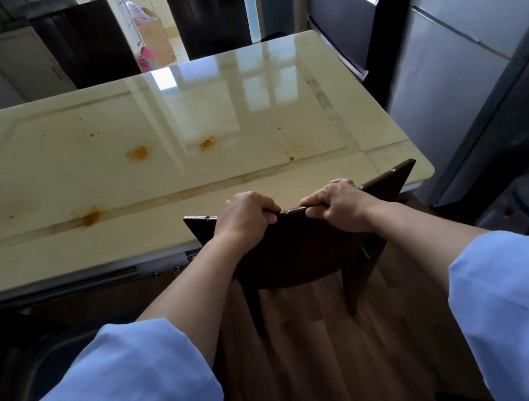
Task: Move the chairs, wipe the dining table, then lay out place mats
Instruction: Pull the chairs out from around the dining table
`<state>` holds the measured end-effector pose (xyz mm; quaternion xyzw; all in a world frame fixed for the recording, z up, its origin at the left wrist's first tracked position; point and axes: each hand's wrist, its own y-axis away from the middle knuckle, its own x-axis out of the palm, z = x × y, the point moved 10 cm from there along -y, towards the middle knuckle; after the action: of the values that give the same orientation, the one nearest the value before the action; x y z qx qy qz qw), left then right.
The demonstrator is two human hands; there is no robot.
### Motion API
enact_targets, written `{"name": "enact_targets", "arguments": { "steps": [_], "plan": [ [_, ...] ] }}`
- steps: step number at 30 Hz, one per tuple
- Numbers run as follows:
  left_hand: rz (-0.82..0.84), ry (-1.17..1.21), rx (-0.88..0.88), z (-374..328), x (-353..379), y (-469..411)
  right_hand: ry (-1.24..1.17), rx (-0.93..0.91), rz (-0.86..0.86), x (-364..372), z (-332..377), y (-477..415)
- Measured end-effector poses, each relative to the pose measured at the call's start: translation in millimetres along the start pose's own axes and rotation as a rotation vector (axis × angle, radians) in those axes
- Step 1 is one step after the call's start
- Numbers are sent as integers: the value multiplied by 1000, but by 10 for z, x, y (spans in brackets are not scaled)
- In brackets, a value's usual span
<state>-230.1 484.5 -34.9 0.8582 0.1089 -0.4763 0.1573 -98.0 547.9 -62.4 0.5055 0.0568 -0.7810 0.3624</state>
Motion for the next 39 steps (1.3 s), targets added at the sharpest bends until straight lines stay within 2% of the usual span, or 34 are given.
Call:
{"name": "enact_targets", "arguments": {
  "steps": [6, 9, 12, 17, 22, 27, 35, 39],
  "plan": [
    [-16, 22, -40, -13, 11, -98, -1, -23, 7, -47, -61, -91],
    [-16, 104, -73, 48, 77, -44, -12, -19, 8, -32, -61, -63],
    [-16, 137, -82, 33, 101, 36, 62, -17, 16, -26, -21, -20],
    [-85, 158, -65, 53, -219, 351, -51, -108, -102, -135, 371, 255],
    [-83, 97, -49, 292, -580, 895, -52, -229, -145, -68, 1064, 590],
    [-98, -21, -76, 780, -1016, 1753, 9, -356, -121, 366, 1992, 1038],
    [-115, -127, -198, 2182, -1712, 3575, -4, -531, -16, 1406, 3711, 2145],
    [-107, -183, -260, 2917, -1913, 4450, 72, -603, 48, 2045, 4462, 2752]
  ]
}}
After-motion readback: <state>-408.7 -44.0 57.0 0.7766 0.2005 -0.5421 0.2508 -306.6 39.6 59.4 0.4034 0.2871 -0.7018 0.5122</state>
